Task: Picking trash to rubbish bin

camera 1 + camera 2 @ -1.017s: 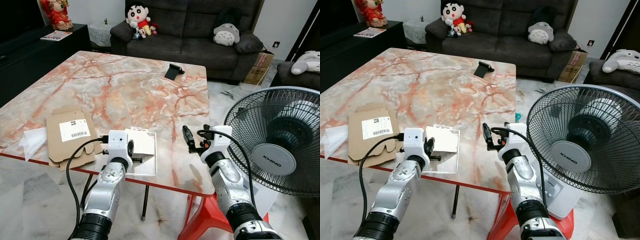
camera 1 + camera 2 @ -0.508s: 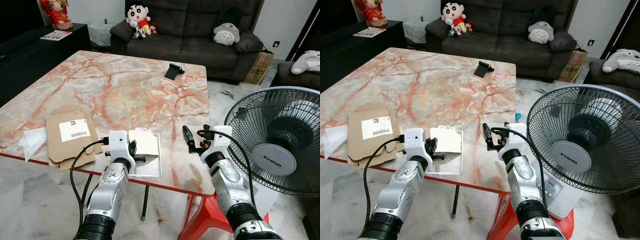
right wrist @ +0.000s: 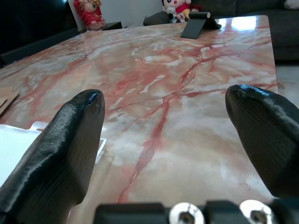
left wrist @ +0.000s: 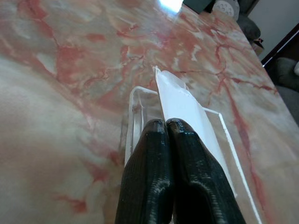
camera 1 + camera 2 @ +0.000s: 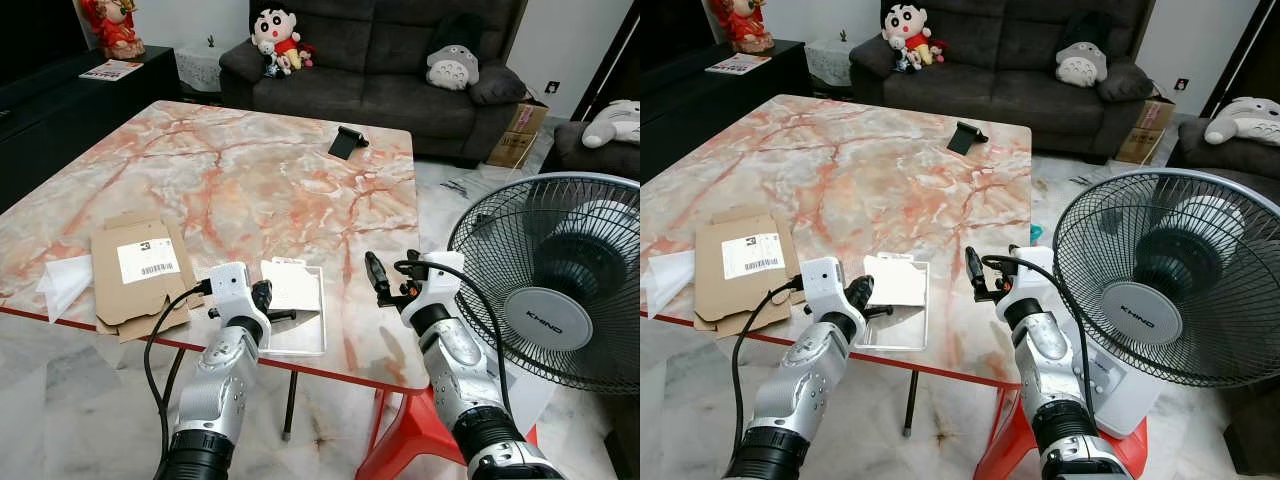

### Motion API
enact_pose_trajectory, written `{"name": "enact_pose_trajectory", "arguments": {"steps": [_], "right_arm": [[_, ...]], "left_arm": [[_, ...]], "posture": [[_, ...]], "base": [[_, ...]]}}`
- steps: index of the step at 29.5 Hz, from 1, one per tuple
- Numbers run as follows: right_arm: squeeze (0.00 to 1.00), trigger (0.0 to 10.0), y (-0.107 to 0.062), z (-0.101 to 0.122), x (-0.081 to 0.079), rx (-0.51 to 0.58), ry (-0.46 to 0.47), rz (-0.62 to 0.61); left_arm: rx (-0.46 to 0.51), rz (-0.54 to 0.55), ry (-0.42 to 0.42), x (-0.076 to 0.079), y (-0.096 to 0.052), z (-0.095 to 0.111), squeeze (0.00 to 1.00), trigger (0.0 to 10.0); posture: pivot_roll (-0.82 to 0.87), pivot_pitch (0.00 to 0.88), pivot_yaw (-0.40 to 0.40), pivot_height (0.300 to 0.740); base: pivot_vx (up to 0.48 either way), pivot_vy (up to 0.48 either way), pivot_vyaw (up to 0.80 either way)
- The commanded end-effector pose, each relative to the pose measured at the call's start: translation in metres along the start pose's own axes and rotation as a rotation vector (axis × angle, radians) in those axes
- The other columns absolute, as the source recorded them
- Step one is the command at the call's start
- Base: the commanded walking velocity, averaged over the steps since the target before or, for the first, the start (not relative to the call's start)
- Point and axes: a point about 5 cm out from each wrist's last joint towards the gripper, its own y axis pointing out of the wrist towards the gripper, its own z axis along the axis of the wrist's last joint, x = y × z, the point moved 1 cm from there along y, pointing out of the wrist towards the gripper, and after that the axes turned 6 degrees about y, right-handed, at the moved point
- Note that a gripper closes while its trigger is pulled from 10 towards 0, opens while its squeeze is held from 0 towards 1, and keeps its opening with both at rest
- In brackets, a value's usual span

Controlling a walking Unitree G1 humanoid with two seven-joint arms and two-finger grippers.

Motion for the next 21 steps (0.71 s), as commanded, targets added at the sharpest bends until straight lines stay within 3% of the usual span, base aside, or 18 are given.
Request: {"name": "enact_pose_trajectory", "arguments": {"steps": [1,3,4,6,7,8,9,10,18,20,21], "right_arm": [[0.00,10.0,0.000,0.004,0.002,0.007,-0.004,-0.004],[0.00,10.0,0.000,0.004,0.002,0.008,-0.005,-0.004],[0.00,10.0,0.002,0.007,0.001,0.019,-0.005,-0.002],[0.00,10.0,0.002,0.009,0.000,0.026,-0.004,-0.001],[0.00,10.0,0.004,0.013,-0.001,0.041,-0.009,0.001],[0.00,10.0,0.007,0.018,-0.003,0.061,-0.012,0.000],[0.00,10.0,0.009,0.023,-0.005,0.079,-0.014,0.001],[0.00,10.0,0.012,0.029,-0.008,0.100,-0.022,0.002],[0.00,10.0,0.026,0.073,-0.019,0.234,-0.041,-0.012],[0.00,10.0,0.026,0.079,-0.020,0.255,-0.064,-0.017],[0.00,10.0,0.025,0.082,-0.021,0.276,-0.083,-0.018]], "left_arm": [[0.025,-0.017,0.001,0.004,0.001,0.006,0.00,0.0],[0.061,-0.027,0.007,0.006,0.001,0.012,0.00,0.0],[0.186,-0.070,0.041,0.015,-0.002,0.032,0.00,0.0],[0.241,-0.092,0.055,0.020,-0.003,0.041,0.00,0.0],[0.283,-0.093,0.082,0.023,-0.005,0.048,0.00,0.6],[0.326,-0.088,0.114,0.026,-0.006,0.055,0.00,2.1],[0.360,-0.088,0.133,0.029,-0.007,0.061,0.00,4.9],[0.392,-0.079,0.154,0.030,-0.007,0.067,0.00,10.0],[0.491,-0.016,0.286,0.027,-0.009,0.083,0.00,10.0],[0.495,0.021,0.344,0.023,-0.009,0.083,0.00,10.0],[0.502,0.043,0.442,0.019,-0.009,0.080,0.00,10.0]], "posture": [[-0.02,0.068,-0.070,0.740],[-0.03,0.066,-0.070,0.740],[-0.02,0.066,-0.071,0.740],[-0.02,0.066,-0.071,0.740],[-0.03,0.063,-0.072,0.740],[-0.02,0.063,-0.072,0.740],[-0.03,0.061,-0.073,0.740],[-0.03,0.061,-0.072,0.740],[-0.03,0.057,-0.071,0.740],[-0.03,0.056,-0.071,0.740],[-0.03,0.055,-0.071,0.740]], "base": [[0.000,0.000,0.00],[0.000,0.000,0.00],[0.000,0.000,0.00],[0.000,0.000,0.00],[0.000,0.000,0.00],[0.000,0.000,0.00],[0.000,0.000,0.00],[0.000,0.000,0.00],[0.000,0.000,0.00],[0.000,0.000,0.00],[0.000,0.000,0.00]]}}
